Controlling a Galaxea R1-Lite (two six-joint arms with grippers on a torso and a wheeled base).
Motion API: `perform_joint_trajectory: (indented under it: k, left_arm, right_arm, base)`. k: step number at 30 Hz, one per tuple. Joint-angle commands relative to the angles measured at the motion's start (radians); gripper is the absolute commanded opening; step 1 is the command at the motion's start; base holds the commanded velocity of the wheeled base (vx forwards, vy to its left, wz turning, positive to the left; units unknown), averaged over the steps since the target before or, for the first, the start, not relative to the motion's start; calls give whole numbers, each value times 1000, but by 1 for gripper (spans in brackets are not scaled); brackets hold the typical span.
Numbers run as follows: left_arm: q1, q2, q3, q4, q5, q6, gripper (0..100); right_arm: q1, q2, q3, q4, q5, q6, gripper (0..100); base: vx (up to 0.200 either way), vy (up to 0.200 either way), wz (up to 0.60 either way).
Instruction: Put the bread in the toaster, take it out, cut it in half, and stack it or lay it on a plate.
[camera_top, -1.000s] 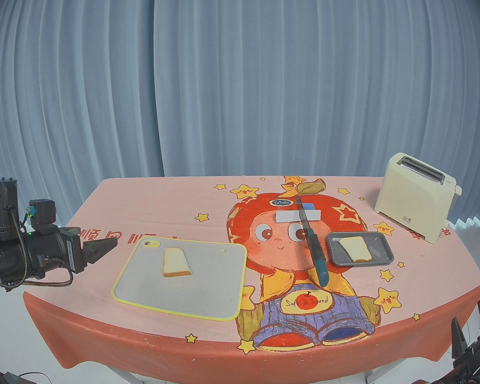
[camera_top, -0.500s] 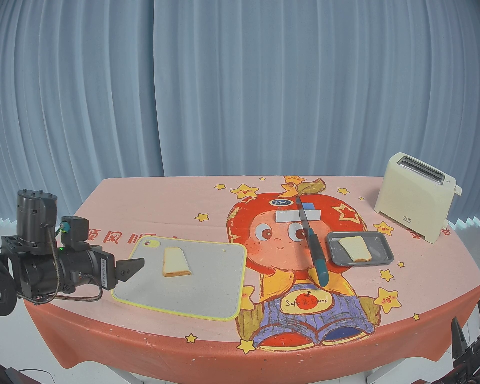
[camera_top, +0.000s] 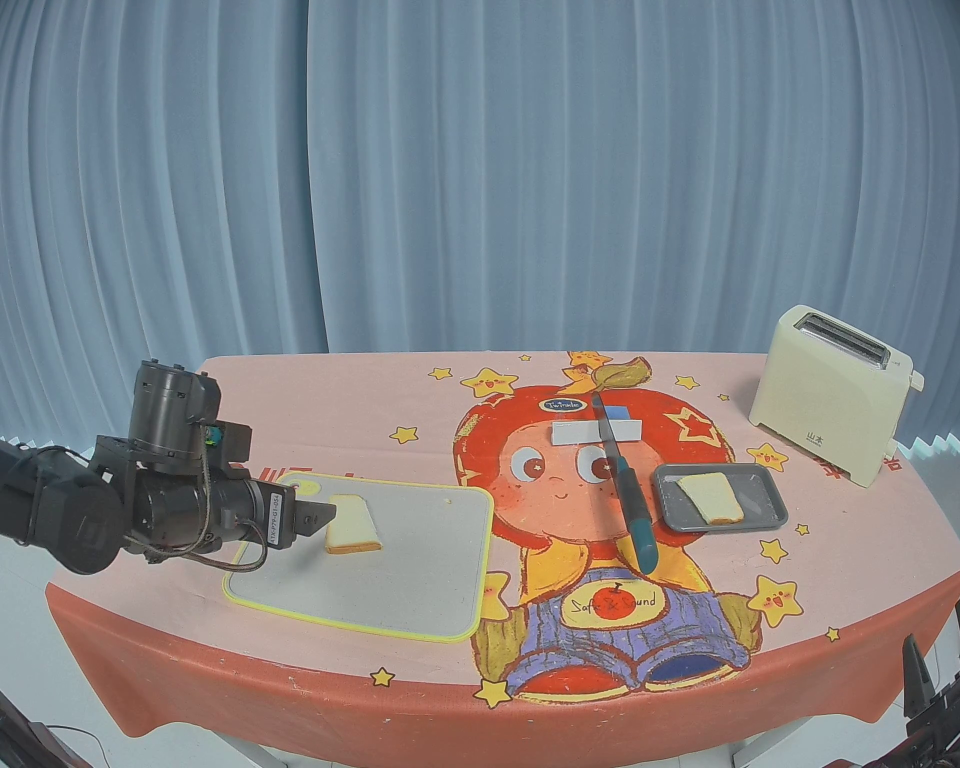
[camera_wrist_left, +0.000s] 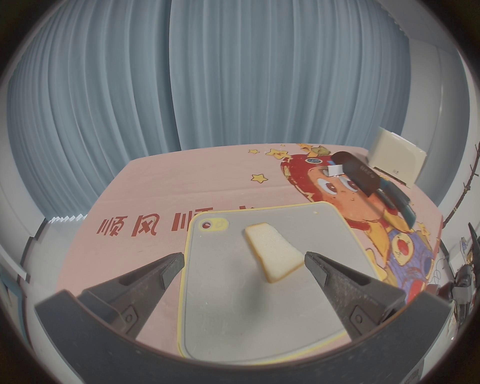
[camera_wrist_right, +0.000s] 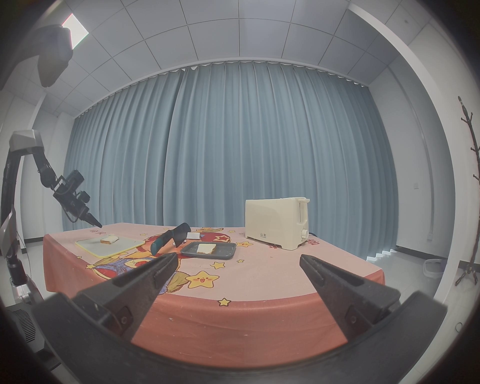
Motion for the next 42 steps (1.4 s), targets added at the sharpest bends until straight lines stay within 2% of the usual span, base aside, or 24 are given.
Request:
perform_joint_trajectory:
  k: [1, 6, 36, 37, 42]
  left_arm:
    - [29, 124, -61, 0, 26, -1, 100]
    - [49, 162, -89, 0, 26, -1, 100]
    - [44, 208, -90, 0, 29, 0, 100]
    - [46, 210, -90, 0, 29, 0, 0]
    - [46, 210, -86, 0, 29, 0, 0]
  right_arm:
    - [0, -16, 18, 0, 0, 0, 100]
    - [0, -16, 18, 0, 0, 0, 100]
    - [0, -16, 18, 0, 0, 0, 100]
    - [0, -16, 18, 0, 0, 0, 100]
    - [0, -16, 18, 0, 0, 0, 100]
  base:
    - [0, 0, 0]
    - [0, 0, 0]
    - [0, 0, 0]
    - [0, 0, 0]
    - [0, 0, 0]
